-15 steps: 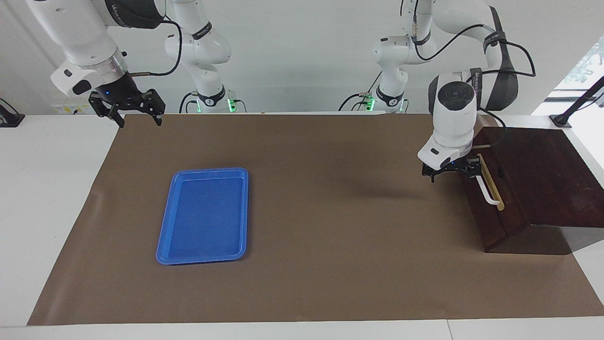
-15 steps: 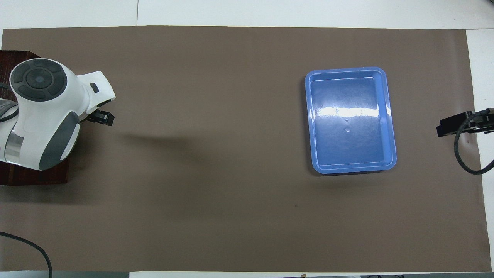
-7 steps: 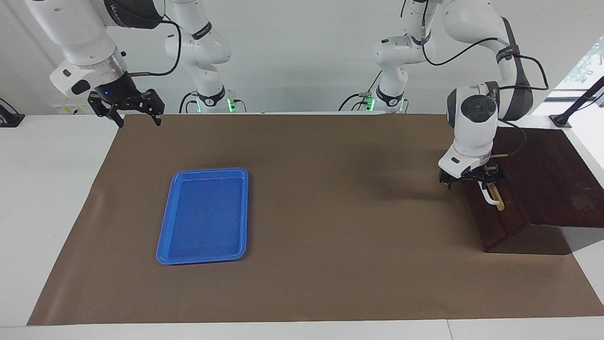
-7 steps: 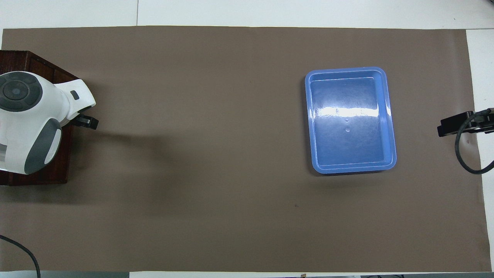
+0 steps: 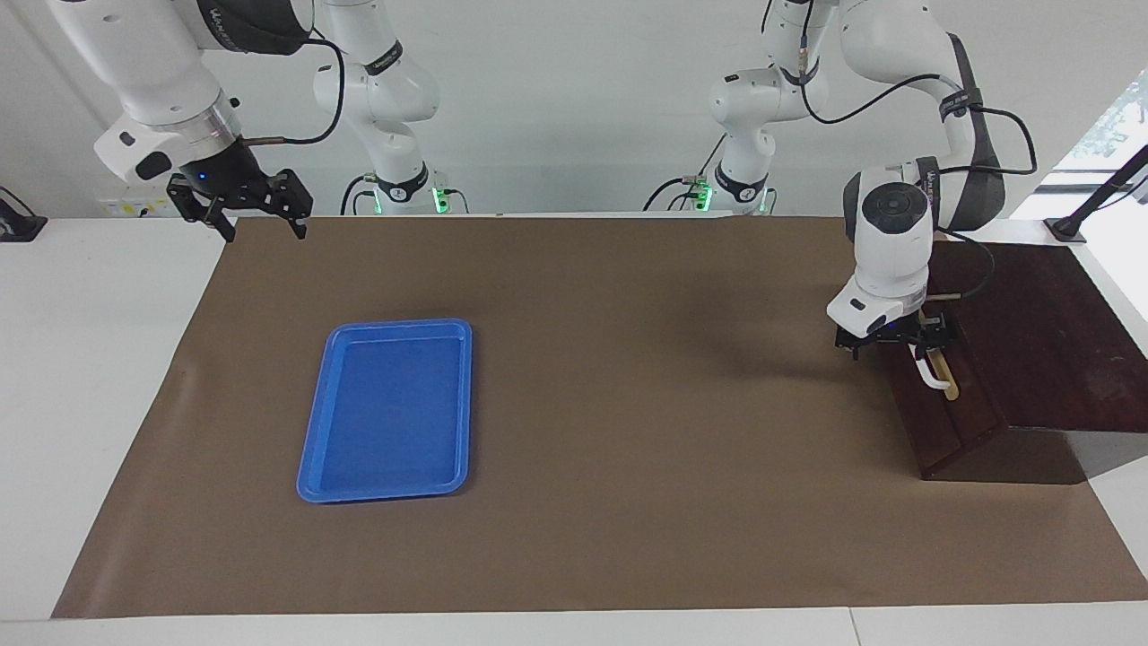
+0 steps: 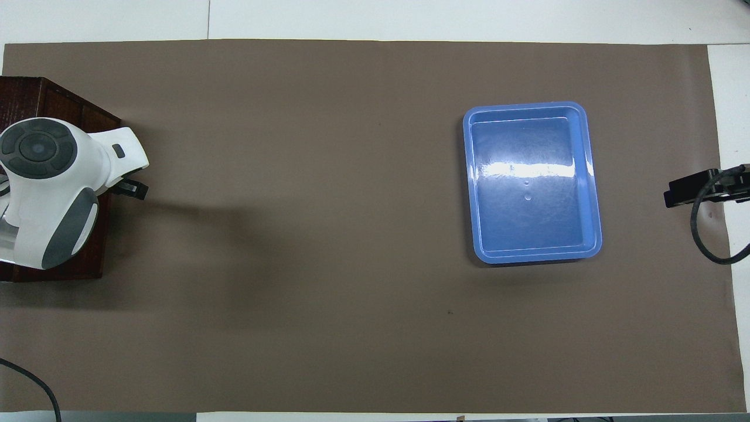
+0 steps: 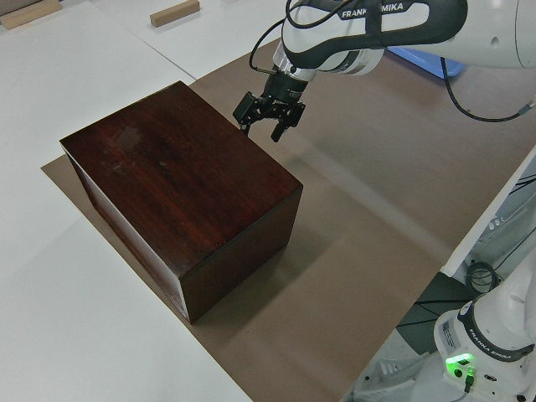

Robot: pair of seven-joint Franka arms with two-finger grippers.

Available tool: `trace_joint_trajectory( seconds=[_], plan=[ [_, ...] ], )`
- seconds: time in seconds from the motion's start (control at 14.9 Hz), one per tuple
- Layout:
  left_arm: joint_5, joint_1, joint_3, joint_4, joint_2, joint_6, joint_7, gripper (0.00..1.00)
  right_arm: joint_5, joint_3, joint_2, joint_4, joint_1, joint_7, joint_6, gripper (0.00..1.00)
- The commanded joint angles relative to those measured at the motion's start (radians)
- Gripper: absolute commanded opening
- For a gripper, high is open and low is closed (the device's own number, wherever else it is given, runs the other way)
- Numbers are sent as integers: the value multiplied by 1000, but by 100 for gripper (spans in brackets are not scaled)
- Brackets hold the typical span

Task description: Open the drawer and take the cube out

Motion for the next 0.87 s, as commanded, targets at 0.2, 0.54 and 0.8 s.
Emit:
trace_joint_trajectory(
  seconds=[0.2, 0.54, 0.8],
  plan=[
    [25, 17, -2, 3, -3, 15, 5, 100, -17, 7, -14, -14, -15, -18, 11, 100],
    [25, 28, -4, -36, -7, 46, 5, 100, -17, 7, -13, -14, -15, -18, 11, 100],
    [12, -56, -8, -20, 22, 45, -159, 100, -17, 7, -15, -15, -15, -18, 11, 100]
  ],
)
